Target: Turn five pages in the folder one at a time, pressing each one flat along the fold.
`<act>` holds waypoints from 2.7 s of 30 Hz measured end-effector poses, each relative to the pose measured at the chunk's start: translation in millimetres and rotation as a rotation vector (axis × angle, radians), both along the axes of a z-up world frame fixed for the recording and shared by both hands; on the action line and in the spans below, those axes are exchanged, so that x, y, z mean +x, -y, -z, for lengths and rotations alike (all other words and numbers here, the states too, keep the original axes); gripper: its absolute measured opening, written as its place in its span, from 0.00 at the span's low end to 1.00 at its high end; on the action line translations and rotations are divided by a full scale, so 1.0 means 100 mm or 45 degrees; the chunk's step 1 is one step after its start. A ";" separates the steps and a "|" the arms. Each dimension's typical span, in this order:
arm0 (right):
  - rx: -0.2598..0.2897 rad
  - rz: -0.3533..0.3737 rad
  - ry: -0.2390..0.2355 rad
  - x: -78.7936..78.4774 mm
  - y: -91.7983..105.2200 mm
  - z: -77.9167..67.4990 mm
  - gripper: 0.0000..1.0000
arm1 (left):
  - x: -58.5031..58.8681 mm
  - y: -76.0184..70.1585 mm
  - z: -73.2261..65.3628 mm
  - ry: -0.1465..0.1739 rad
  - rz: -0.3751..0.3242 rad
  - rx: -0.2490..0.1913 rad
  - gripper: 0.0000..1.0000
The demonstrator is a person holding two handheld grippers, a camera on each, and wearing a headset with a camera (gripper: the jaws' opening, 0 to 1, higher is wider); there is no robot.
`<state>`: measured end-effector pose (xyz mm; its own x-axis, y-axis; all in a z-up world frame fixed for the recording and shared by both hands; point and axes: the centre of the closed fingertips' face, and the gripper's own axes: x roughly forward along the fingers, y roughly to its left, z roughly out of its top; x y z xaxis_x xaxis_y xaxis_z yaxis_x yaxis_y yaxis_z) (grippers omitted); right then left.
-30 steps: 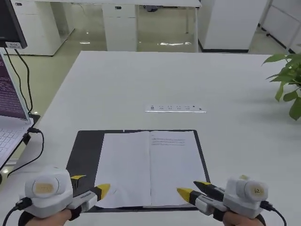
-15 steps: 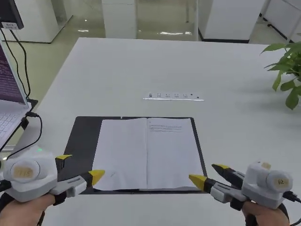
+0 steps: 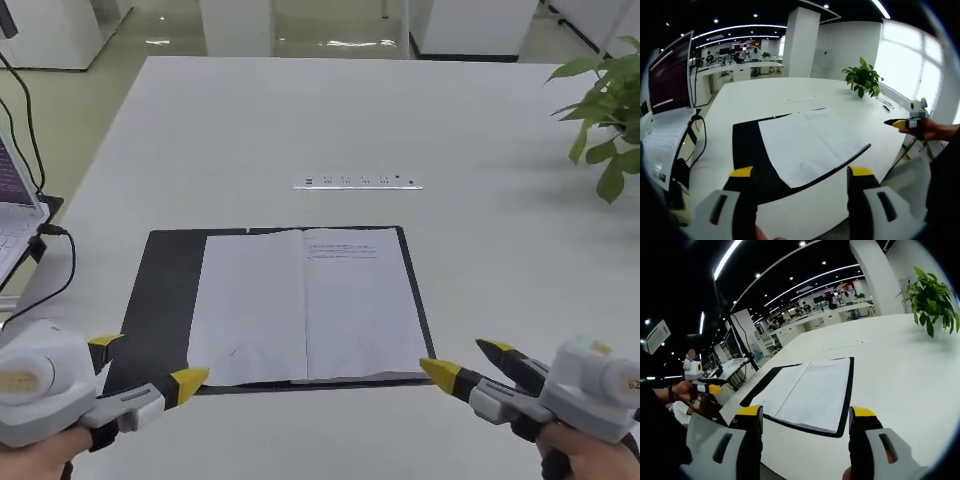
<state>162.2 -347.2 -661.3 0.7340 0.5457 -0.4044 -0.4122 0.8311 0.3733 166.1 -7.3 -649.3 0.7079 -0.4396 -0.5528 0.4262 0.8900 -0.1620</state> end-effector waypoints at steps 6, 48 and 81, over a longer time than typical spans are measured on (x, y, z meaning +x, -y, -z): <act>0.023 0.027 -0.020 -0.04 0.05 0.05 0.69 | 0.05 0.09 0.01 -0.001 0.020 0.006 0.74; 0.074 -0.007 -0.095 -0.20 0.22 0.26 0.70 | 0.40 1.56 0.12 -0.053 0.396 0.016 0.71; 0.100 -0.054 -0.190 -0.24 0.28 0.48 0.66 | 0.67 2.70 0.95 -0.164 0.748 0.252 0.68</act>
